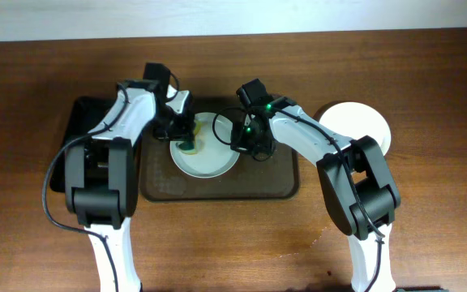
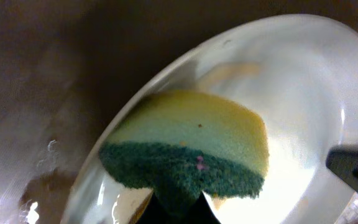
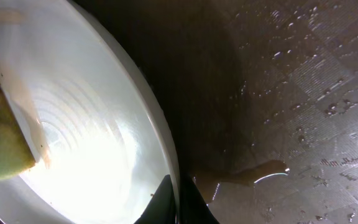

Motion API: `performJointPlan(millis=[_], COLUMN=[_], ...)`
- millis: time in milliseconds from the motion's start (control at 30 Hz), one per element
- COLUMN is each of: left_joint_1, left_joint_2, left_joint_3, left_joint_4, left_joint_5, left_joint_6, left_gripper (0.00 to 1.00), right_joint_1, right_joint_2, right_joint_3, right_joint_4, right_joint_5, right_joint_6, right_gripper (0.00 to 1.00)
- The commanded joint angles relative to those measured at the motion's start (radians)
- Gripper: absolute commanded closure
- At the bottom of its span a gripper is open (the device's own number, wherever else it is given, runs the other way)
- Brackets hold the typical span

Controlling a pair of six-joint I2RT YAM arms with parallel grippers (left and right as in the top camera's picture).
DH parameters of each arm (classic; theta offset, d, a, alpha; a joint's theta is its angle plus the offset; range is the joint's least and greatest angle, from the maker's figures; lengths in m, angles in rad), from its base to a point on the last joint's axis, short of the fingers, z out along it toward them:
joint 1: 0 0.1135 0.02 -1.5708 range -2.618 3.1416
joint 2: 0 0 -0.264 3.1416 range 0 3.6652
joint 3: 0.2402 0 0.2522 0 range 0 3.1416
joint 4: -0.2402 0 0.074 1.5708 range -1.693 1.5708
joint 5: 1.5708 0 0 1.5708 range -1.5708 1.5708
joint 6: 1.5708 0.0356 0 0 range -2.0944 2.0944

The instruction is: Clean dirty plates on tray and stack at the side

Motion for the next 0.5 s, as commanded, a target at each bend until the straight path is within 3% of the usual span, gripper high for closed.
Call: performJointPlan(millis=[0, 133, 300, 467], left_joint_1=[0.058, 0.084, 0.116, 0.115], left_joint_2=[0.028, 0.028, 0.031, 0.031], left_joint_3=[0.179, 0.356, 0.395, 0.395], left_joint_4=[-0.110, -0.276, -0.342, -0.330], left_joint_5=[0.076, 0.120, 0.119, 0.115], left_joint_6=[-0.002, 0.053, 0.054, 0.061], left_gripper=[1.00, 0.99, 1.00, 0.99], right_joint_1=[0.014, 0.014, 0.018, 0.026], right_joint_2=[0.021, 0.021, 0.021, 0.032], right_joint_3=[0.003, 0.003, 0.003, 0.001], right_joint_4=[0.005, 0.006, 0.026, 0.055], right_joint_5=[0.005, 0.005, 0.005, 0.006], right_joint_6=[-0.003, -0.003, -0.001, 0.024], right_gripper=[0.96, 0.96, 0.95, 0.74])
